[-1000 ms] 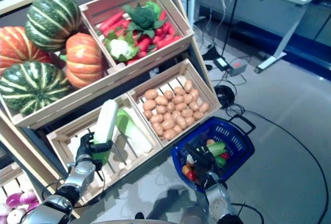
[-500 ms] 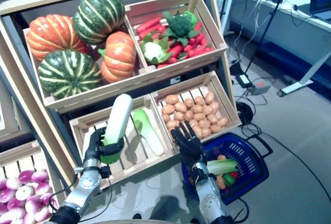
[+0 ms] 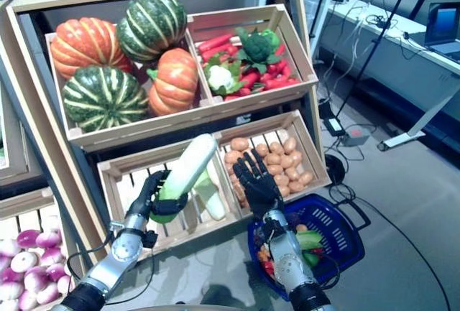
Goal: Put vegetables into the basket
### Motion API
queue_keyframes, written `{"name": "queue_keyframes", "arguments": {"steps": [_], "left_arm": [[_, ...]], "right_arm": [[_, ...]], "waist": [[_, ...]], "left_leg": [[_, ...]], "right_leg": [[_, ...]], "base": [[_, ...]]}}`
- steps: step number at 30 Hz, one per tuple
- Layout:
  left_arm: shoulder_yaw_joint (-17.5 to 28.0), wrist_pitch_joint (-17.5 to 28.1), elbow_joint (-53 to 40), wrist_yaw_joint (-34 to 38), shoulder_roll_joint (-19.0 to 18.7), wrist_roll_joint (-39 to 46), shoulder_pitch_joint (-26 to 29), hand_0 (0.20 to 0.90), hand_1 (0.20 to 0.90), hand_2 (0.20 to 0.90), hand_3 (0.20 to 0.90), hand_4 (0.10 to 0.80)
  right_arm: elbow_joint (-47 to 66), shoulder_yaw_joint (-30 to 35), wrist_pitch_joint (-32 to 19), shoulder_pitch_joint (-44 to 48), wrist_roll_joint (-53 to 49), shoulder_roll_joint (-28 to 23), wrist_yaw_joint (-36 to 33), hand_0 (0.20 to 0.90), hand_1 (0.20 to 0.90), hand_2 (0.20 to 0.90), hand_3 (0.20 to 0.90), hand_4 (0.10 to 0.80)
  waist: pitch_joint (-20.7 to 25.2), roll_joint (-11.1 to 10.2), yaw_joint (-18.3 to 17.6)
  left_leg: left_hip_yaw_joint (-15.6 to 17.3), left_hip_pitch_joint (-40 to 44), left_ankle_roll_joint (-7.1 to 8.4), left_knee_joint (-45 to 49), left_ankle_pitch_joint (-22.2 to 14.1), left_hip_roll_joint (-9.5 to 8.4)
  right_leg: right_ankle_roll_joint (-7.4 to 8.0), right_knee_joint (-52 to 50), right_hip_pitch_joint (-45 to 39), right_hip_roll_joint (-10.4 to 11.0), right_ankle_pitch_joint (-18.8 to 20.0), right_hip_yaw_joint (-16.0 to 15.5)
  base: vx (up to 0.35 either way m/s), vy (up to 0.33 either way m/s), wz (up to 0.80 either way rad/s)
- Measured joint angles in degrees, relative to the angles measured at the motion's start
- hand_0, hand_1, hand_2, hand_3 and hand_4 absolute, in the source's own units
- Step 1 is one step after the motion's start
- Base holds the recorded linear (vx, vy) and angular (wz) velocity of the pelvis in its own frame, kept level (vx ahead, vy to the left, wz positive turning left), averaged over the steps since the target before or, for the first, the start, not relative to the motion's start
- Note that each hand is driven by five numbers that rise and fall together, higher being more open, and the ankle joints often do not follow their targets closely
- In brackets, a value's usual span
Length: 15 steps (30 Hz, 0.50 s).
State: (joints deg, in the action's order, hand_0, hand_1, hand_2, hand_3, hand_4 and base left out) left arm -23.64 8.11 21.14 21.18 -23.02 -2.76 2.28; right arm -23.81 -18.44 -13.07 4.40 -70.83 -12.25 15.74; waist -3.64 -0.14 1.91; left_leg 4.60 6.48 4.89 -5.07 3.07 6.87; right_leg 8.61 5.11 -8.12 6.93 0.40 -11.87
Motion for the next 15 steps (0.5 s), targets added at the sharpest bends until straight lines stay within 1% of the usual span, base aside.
{"name": "queue_keyframes", "arguments": {"steps": [6, 15], "left_arm": [[-2.4, 0.9, -0.8, -0.9, -0.6, -2.3, 1.0, 0.3, 0.3, 0.3, 0.3, 0.4], [-4.9, 2.9, -1.4, -0.6, -1.0, -6.0, 2.8, 0.3, 0.3, 0.3, 0.3, 0.4]], "right_arm": [[-0.1, -0.4, 0.0, 0.0, -1.9, 1.6, -0.1, 0.9, 0.9, 0.9, 0.9, 0.8], [-1.0, -0.5, 0.0, 0.8, -2.0, 1.8, -1.4, 0.9, 0.9, 0.9, 0.9, 0.8]], "waist": [[0.0, -0.3, 0.0], [0.0, -0.3, 0.0]], "left_leg": [[0.0, 0.7, 0.02, 0.0, 0.0, 0.0], [0.1, 0.7, 0.05, 0.0, 0.0, 0.0]], "right_leg": [[-0.01, 0.0, -0.6, 0.0, 0.0, 0.1], [-0.02, 0.0, -0.6, 0.0, 0.0, 0.2]], "base": [[0.0, 0.0, 0.0], [0.0, 0.0, 0.0]]}}
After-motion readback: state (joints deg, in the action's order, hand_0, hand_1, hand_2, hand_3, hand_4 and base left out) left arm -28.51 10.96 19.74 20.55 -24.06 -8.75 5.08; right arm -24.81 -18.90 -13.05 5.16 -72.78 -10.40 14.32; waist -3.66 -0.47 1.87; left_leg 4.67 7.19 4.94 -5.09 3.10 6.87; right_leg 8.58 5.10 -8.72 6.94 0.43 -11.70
